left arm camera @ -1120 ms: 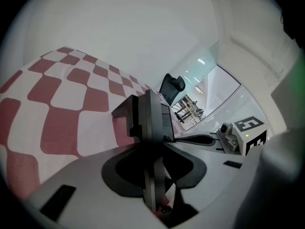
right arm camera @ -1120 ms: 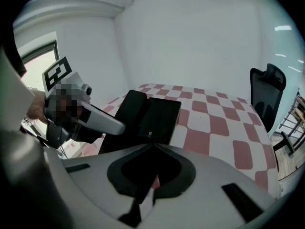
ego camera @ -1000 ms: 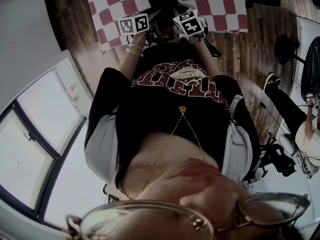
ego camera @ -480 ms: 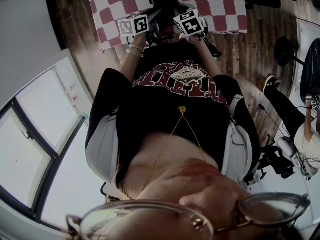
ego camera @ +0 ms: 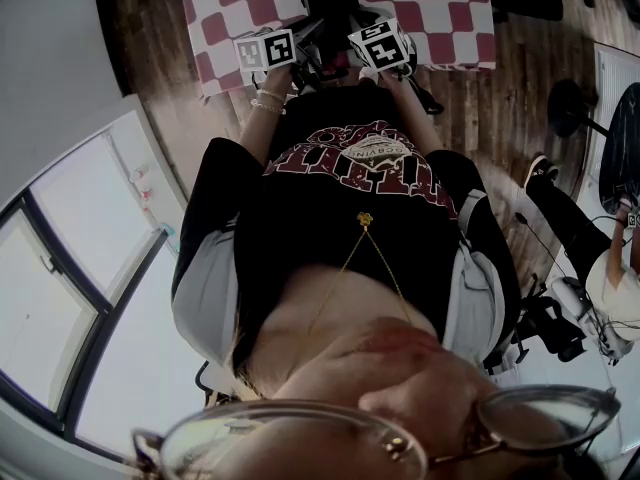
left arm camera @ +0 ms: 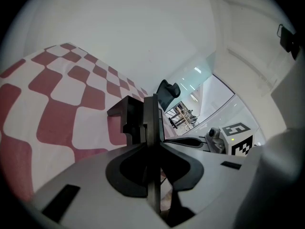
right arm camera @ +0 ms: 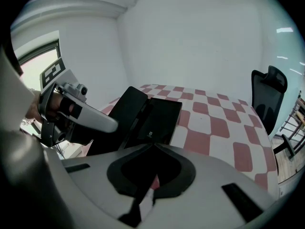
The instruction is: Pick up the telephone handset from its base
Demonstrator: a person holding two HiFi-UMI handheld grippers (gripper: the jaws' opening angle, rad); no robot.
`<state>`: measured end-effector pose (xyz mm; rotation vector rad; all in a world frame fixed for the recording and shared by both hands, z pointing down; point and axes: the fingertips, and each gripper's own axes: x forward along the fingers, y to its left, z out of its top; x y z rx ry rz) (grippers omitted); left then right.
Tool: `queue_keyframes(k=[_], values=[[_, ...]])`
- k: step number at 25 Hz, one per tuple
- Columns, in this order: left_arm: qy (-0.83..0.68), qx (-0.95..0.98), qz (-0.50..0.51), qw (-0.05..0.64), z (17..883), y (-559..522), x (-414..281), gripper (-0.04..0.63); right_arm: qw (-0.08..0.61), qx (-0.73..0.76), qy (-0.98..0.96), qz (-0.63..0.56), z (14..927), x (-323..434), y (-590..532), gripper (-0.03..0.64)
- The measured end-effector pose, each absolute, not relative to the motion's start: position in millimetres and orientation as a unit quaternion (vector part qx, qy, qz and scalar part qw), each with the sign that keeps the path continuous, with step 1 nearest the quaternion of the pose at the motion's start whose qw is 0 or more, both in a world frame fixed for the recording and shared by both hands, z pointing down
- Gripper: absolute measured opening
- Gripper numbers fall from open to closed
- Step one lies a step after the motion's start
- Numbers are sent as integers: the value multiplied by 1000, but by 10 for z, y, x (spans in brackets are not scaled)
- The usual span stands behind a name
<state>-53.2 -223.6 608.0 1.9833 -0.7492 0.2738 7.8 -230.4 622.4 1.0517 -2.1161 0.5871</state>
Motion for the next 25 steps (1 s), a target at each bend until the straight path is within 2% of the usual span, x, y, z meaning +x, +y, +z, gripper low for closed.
queue_keyframes(k=[25], values=[[-301, 824, 63, 475, 5710, -2324, -767, 81, 341, 409, -815, 230, 6239, 93, -2318, 18]])
